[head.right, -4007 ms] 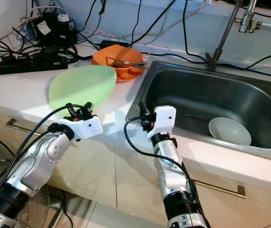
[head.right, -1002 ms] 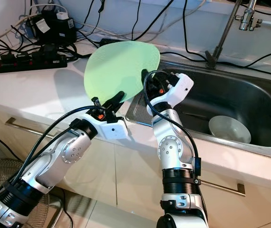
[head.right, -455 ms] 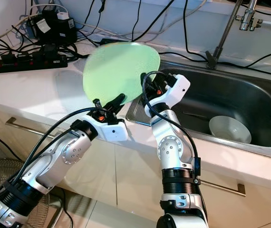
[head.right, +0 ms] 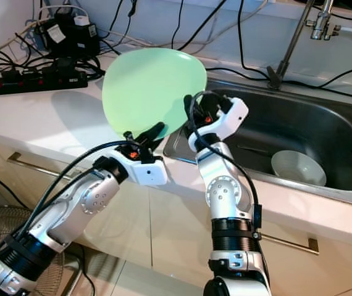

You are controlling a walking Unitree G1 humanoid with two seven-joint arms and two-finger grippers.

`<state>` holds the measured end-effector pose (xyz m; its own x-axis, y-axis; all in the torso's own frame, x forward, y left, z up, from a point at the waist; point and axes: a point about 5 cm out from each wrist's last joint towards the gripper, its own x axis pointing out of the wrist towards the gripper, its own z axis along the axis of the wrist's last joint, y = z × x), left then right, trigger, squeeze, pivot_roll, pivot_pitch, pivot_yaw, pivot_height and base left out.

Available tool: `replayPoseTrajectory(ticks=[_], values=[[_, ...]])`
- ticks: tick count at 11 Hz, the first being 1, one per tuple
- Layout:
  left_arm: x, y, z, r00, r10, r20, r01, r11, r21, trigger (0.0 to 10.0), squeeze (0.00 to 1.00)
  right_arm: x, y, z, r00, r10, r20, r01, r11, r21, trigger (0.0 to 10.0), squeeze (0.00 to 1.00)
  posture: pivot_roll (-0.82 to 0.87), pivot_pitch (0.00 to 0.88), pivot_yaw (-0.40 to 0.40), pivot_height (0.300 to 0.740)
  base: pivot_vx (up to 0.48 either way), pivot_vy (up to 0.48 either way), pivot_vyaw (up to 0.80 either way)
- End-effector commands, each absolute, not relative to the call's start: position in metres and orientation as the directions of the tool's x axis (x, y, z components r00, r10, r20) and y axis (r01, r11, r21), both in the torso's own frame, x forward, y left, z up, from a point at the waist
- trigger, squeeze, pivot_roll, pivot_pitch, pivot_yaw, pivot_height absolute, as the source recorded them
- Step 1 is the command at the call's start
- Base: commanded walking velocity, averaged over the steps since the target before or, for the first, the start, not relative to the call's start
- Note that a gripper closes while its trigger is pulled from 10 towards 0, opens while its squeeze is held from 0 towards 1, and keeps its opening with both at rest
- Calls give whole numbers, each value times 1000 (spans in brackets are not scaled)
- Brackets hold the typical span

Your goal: Kitchen organization

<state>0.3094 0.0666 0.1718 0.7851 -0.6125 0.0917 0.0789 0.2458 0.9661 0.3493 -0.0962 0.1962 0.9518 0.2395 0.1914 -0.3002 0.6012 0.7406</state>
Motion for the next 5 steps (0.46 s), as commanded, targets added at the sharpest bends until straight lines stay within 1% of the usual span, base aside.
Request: replayPoseTrajectory(ticks=[1,2,3,4,5], values=[[311,64,196,763,-617,194,13,314,949,10000,1000,351,-85,194,954,255,161,-284,580,763,0,0,221,0,-24,740,0,0,0],[312,65,196,764,-615,195,15,319,948,10000,1000,351,-86,194,954,250,164,-283,579,765,0,0,222,0,-24,740,0,0,0],[312,65,197,764,-613,200,10,321,947,10000,1000,352,-90,197,958,226,177,-276,555,785,0,0,224,0,-25,740,0,0,0],[312,66,198,763,-612,208,1,323,946,10000,1000,353,-95,199,962,198,189,-267,535,802,0,0,224,0,-24,740,0,0,0],[312,66,199,763,-610,213,-5,324,946,10000,1000,355,-101,201,966,171,195,-257,533,806,0,0,223,0,-24,740,0,0,0]])
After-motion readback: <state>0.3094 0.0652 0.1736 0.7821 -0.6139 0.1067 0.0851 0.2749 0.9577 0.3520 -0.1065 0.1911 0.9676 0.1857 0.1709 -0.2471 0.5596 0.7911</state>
